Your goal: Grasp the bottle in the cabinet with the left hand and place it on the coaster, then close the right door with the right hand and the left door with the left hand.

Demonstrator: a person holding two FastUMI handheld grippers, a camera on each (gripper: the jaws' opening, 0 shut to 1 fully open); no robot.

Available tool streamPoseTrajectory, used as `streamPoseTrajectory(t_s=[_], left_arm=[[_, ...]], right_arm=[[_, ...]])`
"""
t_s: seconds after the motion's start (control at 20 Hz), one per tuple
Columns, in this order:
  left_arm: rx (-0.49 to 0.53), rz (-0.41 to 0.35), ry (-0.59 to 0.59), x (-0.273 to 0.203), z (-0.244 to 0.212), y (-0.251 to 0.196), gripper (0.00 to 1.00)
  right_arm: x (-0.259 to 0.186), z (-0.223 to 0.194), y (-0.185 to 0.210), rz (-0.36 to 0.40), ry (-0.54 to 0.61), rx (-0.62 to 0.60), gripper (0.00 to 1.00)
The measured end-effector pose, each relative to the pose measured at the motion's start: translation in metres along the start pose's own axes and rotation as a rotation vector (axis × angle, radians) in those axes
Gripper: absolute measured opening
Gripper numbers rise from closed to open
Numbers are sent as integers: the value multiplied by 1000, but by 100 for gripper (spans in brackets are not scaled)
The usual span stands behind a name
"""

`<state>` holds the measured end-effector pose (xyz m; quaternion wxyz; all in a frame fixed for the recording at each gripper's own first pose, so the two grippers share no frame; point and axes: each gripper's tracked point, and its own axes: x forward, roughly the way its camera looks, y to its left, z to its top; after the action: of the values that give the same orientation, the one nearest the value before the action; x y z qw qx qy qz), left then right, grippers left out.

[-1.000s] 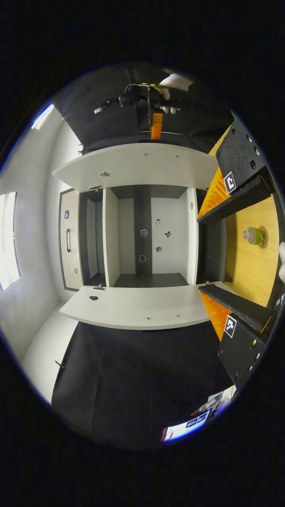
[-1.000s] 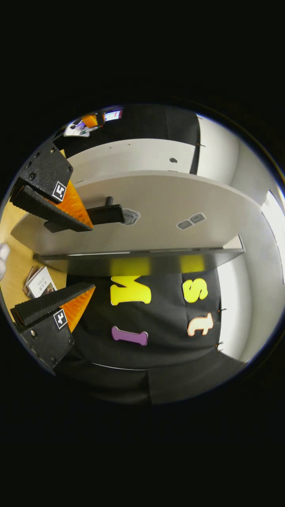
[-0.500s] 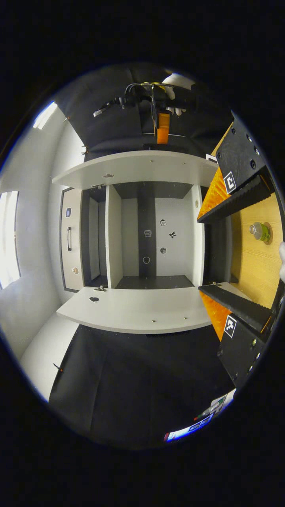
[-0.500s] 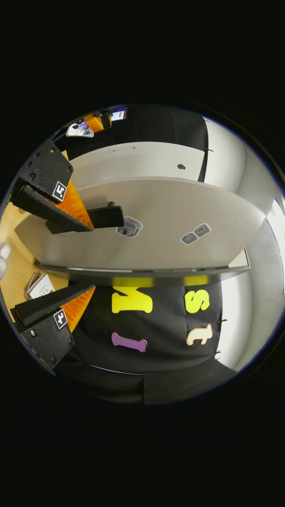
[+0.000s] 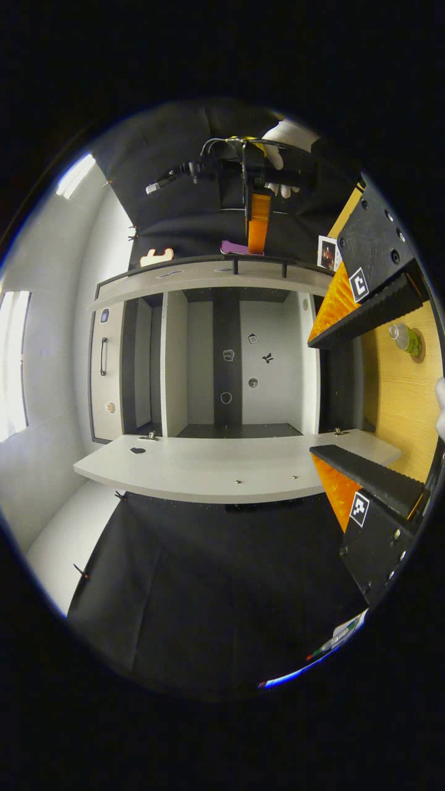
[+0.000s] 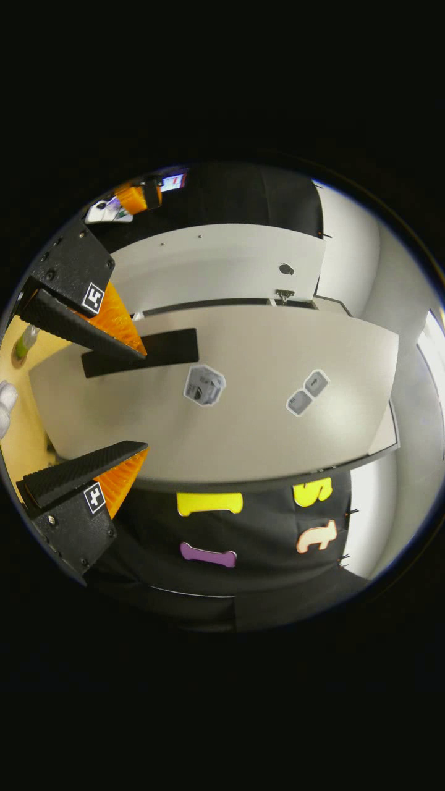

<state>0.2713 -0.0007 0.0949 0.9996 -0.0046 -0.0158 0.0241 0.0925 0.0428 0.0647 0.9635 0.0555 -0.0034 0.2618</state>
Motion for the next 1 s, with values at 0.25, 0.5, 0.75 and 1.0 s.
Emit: streamPoseTrajectory(t_s=[0.25,0.5,0.75,1.0], left_arm=[[-11,-32,-5,6,-3,17,95],[17,-33,-22,19,-5,40,95],[7,-29,-10,31,-15,76,95],[25,38,-20,46,-12,138,95]], right_arm=[[-14,-4,6,-40,9,-13,81],[-38,-12,14,-115,5,-30,81],[-57,-14,24,-198,-3,-75,81],[-73,-31,45,-255,8,-76,81]])
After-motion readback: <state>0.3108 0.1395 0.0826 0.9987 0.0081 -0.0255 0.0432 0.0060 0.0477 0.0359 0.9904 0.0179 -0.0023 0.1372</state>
